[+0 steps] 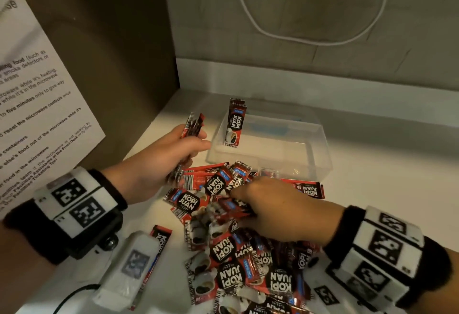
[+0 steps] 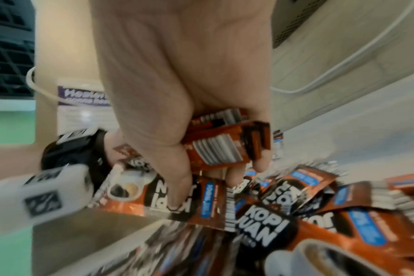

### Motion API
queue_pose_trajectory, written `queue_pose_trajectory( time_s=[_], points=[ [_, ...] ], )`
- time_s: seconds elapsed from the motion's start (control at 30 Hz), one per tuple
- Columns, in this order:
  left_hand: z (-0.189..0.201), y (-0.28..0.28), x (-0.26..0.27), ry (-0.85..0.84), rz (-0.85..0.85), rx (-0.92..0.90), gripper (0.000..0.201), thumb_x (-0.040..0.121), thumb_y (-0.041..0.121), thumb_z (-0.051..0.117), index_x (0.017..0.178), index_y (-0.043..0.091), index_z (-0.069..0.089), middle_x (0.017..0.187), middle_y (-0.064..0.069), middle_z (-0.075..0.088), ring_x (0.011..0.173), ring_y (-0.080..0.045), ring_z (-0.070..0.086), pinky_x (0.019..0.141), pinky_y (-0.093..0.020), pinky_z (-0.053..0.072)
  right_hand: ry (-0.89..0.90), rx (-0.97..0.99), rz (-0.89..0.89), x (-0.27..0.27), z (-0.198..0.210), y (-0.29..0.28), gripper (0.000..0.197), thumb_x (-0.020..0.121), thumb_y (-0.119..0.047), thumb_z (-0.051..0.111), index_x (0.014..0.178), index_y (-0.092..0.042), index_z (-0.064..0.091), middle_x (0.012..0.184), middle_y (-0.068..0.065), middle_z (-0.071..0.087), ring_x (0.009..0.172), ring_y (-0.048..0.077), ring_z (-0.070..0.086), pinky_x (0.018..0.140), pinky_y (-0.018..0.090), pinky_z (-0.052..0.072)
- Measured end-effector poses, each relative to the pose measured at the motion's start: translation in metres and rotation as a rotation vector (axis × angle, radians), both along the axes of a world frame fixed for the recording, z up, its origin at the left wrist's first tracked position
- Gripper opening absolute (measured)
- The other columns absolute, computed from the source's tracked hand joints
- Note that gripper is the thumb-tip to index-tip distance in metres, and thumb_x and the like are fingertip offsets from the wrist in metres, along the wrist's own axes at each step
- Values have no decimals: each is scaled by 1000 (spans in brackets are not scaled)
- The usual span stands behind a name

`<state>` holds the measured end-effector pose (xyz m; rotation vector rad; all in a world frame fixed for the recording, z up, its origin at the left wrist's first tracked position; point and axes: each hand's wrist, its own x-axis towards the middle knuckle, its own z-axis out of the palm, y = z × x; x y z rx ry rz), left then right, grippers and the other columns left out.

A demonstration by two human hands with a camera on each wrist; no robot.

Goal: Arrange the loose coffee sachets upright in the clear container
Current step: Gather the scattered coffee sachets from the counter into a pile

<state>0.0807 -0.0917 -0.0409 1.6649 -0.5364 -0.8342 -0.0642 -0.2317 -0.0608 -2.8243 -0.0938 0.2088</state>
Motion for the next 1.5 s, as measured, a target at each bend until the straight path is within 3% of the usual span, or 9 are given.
queue_pose_trajectory(
  time_s=[0.17,0.37,0.47,0.6,0.77,0.9,1.03,1.2,1.5],
  points=[
    [0,-14,-12,207,-46,-144,27,97,17,25,105,17,51,65,4,56,54,-7,52,54,-24,43,-89,559,-339,-12,19,-29,13,89,-17,65,97,-23,57,78,-7,64,67,9,58,61,20,48],
    [8,-72,-30,305,-137,-175,11,93,8,36,91,19,34,77,-4,44,69,-16,43,62,-31,35,-430,1050,-607,-9,38,-59,26,62,-37,76,72,-25,55,55,-10,39,51,6,37,55,28,30],
    [17,-112,-36,340,-187,-181,15,96,8,34,86,20,31,76,-4,38,66,-14,38,60,-30,33,-478,1064,-606,2,38,-77,31,72,-3,78,88,-10,52,67,-1,46,58,10,45,57,28,35],
    [22,-156,-42,365,-164,-222,31,93,11,35,119,1,49,85,-11,54,50,-10,55,42,-16,42,-447,1140,-640,16,31,-100,71,62,8,61,131,-7,46,123,25,59,114,40,58,91,46,48],
    [13,-198,-50,243,-73,-177,78,56,26,50,128,-2,48,116,-24,53,77,-24,54,49,-24,44,-342,1031,-642,19,20,-126,69,74,26,45,133,-9,42,114,22,59,99,28,61,73,33,45],
    [-1,-214,-54,175,-93,-122,73,55,31,48,122,2,53,123,-25,53,101,-32,55,70,-33,45,-222,954,-633,13,11,-145,64,81,6,63,134,-20,38,105,5,59,85,6,62,68,21,49],
    [-10,-218,-52,45,-183,-13,64,71,30,52,131,7,48,126,-22,53,114,-33,55,84,-32,48,-184,635,-740,15,-21,-177,86,49,-71,75,124,-55,37,136,1,45,132,33,36,105,60,32],
    [-21,-228,-55,-217,-147,141,56,88,25,54,141,21,36,134,-6,24,126,-31,28,108,-36,30,-190,628,-810,12,-26,-172,80,68,-51,69,137,-53,30,149,-2,21,140,33,17,115,56,19],
    [-33,-239,-66,-150,-199,136,69,93,9,48,151,25,16,140,-12,19,124,-35,43,110,-36,37,-188,842,-814,5,-44,-179,81,82,-24,69,148,-29,23,143,-2,25,120,16,37,98,33,39]
  ],
)
